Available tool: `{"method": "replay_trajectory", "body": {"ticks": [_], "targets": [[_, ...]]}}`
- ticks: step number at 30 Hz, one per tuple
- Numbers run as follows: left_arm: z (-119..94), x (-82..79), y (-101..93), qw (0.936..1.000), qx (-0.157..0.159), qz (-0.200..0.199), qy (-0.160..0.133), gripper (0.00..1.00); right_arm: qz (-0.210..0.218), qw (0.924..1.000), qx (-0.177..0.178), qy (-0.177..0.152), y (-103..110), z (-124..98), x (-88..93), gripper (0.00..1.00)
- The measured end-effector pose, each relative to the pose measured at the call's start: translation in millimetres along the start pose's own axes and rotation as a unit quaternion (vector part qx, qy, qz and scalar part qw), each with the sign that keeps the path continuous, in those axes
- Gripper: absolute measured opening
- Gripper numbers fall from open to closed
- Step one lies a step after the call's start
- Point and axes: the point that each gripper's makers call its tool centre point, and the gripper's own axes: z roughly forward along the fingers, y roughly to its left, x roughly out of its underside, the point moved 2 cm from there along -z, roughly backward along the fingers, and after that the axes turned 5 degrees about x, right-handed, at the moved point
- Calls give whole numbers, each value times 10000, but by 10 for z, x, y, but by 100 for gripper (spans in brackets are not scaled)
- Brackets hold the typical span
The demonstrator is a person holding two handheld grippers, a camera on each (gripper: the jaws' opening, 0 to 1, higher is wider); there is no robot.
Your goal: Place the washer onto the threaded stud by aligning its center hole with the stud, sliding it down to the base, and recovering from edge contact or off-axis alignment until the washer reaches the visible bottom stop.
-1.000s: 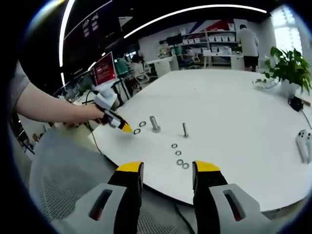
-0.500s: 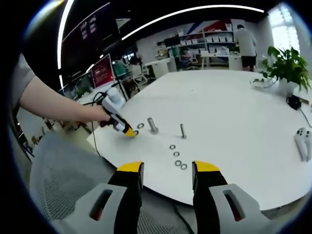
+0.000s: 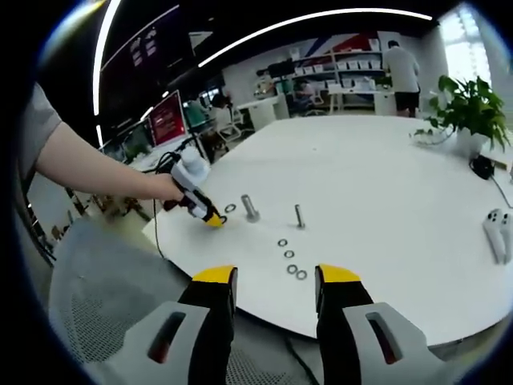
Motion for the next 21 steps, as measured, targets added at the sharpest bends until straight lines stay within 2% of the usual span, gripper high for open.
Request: {"method": "replay_trajectory", "body": {"ticks": [14, 18, 21], "targets": [[6, -22, -30, 9987, 124, 273, 409, 21, 37, 10000, 10, 20, -4, -2, 12, 41], [5, 14, -112, 9962, 221, 567, 626, 21, 47, 10000, 12, 24, -8, -4, 13, 41], [15, 14, -91, 9967, 202, 512, 603, 22, 43, 10000, 2, 23, -7, -2, 13, 41]]}}
